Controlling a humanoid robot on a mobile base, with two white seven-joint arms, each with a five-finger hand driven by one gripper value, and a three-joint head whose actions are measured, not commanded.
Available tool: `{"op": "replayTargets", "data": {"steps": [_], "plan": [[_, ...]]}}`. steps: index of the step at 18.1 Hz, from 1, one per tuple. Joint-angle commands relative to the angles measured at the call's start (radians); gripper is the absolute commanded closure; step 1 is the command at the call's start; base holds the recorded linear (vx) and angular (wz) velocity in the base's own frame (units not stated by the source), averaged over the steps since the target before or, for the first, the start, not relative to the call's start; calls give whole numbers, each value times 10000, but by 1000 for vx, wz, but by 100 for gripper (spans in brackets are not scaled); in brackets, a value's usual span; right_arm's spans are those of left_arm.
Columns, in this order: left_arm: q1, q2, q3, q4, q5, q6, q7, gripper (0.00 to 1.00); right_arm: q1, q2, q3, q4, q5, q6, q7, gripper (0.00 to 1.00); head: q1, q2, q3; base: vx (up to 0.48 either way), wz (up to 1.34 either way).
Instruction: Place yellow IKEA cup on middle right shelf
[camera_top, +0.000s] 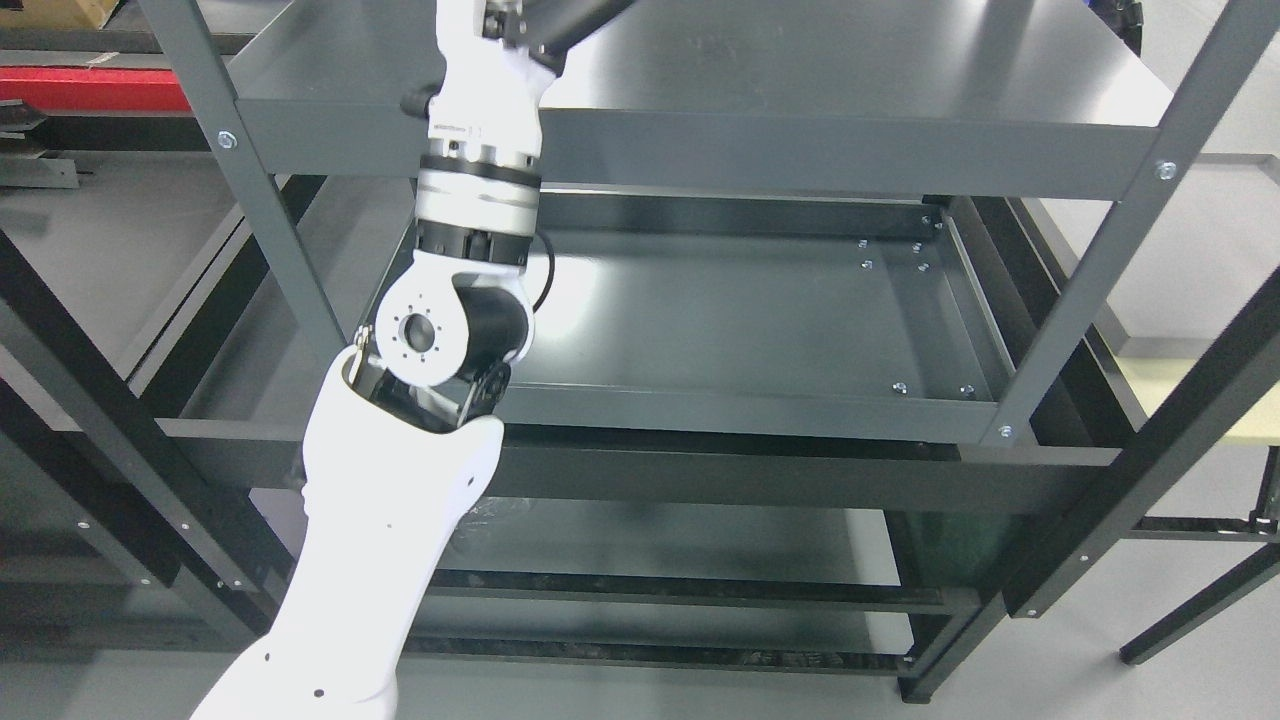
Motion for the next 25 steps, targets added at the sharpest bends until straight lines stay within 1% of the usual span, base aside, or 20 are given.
{"op": "replayTargets", "data": {"steps": [1, 3, 5, 8, 10, 11, 12, 15, 17, 18, 21, 22, 25], "plan": [[-1693, 175, -440, 1514, 1798, 1348, 982, 100, 109, -175, 169, -1, -245, 3, -2146, 1, 0, 0, 0, 71, 57], [-2536, 175, -424, 2416, 3146, 2362, 1933, 100, 109, -175, 169, -1, -245, 3, -2146, 1, 0, 0, 0, 39, 15], [-3212, 175, -424, 3811, 3947, 2657, 2457, 100, 109, -175, 169, 14, -245, 3, -2146, 1, 0, 0, 0, 20, 0], [-4087, 175, -440, 6035, 4699, 2902, 2551, 100, 109, -175, 169, -1, -245, 3, -2146, 1, 0, 0, 0, 5, 0], [-4564, 175, -455, 7507, 5648, 3467, 2551, 100, 109, -175, 169, -1, -245, 3, -2146, 1, 0, 0, 0, 0, 0], [-4657, 175, -500, 7986, 5911, 3653, 2535, 100, 109, -175, 169, -1, -245, 3, -2146, 1, 0, 0, 0, 0, 0], [-4688, 175, -562, 8294, 5975, 3731, 2535, 100, 109, -175, 169, -1, -245, 3, -2146, 1, 0, 0, 0, 0, 0], [-4841, 175, -1296, 9031, 5975, 4007, 2520, 99, 109, -175, 169, -1, -245, 3, -2146, 1, 0, 0, 0, 0, 0], [-4903, 175, -1482, 9110, 5975, 4053, 2535, 97, 109, -175, 169, 14, -245, 3, -2146, 1, 0, 0, 0, 0, 0], [-4903, 175, -1589, 9125, 5960, 4175, 2535, 94, 109, -175, 169, -1, -245, 3, -2146, 1, 0, 0, 0, 11, 0], [-4918, 175, -1988, 9080, 5975, 4421, 2490, 69, 109, -175, 169, -1, -245, 3, -2146, 1, 0, 0, 0, 14, 0], [-4918, 175, -2019, 9064, 5960, 4422, 2444, 63, 109, -175, 169, -1, -245, 3, -2146, 1, 0, 0, 0, 11, 0], [-4934, 175, -2020, 9003, 5945, 4452, 2413, 40, 109, -175, 169, -1, -245, 3, -2146, 1, 0, 0, 0, 12, 0]]}}
